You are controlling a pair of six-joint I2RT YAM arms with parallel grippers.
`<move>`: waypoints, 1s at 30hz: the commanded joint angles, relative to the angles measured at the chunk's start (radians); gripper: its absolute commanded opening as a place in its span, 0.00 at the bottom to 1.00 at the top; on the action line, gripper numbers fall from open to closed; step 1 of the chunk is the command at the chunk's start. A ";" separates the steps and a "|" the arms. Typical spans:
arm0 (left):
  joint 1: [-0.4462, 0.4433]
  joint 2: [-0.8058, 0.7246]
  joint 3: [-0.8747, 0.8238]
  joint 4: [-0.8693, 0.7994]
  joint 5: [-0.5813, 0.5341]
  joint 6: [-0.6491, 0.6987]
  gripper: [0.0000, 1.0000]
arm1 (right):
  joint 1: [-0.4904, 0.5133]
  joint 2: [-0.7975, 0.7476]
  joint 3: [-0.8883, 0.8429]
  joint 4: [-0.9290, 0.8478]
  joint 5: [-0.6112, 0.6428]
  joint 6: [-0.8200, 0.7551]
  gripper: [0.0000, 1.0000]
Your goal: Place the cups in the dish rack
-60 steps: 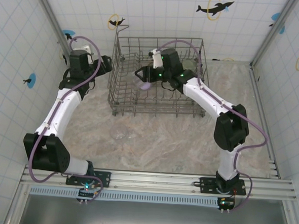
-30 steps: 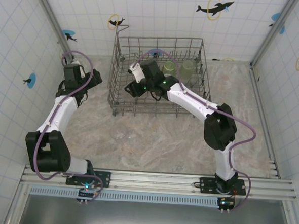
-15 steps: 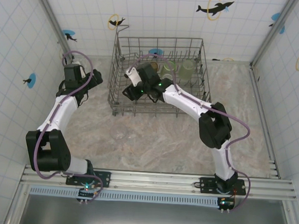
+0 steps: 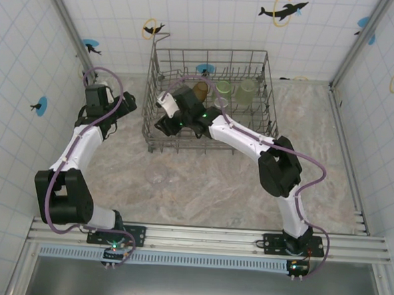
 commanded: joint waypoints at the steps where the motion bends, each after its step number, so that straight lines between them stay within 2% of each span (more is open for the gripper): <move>1: 0.004 0.017 0.000 0.013 0.018 -0.011 0.97 | 0.002 0.031 0.064 0.057 -0.007 -0.010 0.41; 11: 0.003 0.014 0.000 0.013 0.021 -0.011 0.97 | 0.002 0.072 0.097 0.010 -0.013 -0.022 0.41; 22: 0.004 0.020 0.000 0.016 0.039 -0.017 0.97 | 0.016 0.133 0.182 -0.102 0.074 -0.089 0.43; 25: 0.003 0.020 0.000 0.017 0.044 -0.017 0.97 | 0.026 0.149 0.199 -0.125 0.090 -0.110 0.46; 30: 0.003 0.025 0.000 0.017 0.050 -0.019 0.97 | 0.047 0.165 0.215 -0.151 0.107 -0.147 0.60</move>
